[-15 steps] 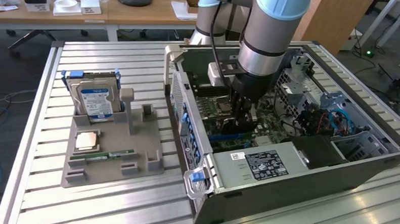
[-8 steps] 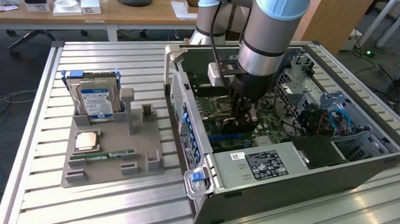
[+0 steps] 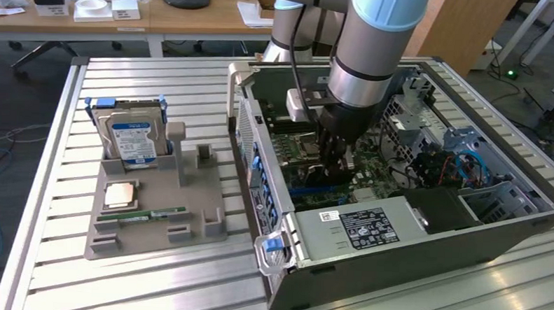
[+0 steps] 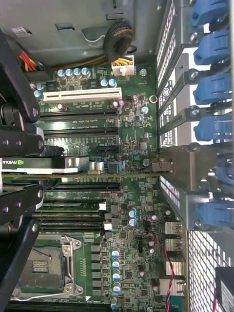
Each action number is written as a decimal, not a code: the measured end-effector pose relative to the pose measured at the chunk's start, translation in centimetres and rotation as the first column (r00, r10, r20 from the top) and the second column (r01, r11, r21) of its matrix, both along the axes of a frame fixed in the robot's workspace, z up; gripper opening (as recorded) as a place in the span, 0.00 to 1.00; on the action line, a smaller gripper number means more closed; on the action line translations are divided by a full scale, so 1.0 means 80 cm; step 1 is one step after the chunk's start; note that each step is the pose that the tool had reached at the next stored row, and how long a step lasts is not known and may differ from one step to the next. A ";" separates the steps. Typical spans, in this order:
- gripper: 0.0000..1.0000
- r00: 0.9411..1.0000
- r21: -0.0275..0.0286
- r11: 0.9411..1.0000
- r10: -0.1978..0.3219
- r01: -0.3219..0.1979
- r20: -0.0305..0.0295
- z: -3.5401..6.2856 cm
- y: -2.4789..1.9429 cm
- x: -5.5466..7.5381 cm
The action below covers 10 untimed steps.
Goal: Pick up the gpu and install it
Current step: 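Insert the gpu into the slot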
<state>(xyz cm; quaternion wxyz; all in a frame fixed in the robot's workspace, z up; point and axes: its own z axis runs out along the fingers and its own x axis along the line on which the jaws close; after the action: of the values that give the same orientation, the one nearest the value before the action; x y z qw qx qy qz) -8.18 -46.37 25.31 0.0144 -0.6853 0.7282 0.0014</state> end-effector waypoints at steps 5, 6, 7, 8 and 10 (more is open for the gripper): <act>0.26 1.000 0.000 1.000 0.000 0.000 0.000 -0.003 0.0000 0.000; 0.26 1.000 0.000 1.000 0.000 0.000 0.000 -0.003 0.0000 0.000; 0.26 1.000 0.000 1.000 0.000 0.000 0.000 -0.003 0.0000 0.000; 0.26 1.000 0.000 1.000 0.000 0.000 0.000 -0.003 0.0000 0.000; 0.26 1.000 0.000 1.000 0.000 0.000 0.000 -0.005 0.0001 0.000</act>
<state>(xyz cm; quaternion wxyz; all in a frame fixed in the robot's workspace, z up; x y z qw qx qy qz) -8.17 -46.36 24.95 0.0146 -0.6852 0.7282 0.0014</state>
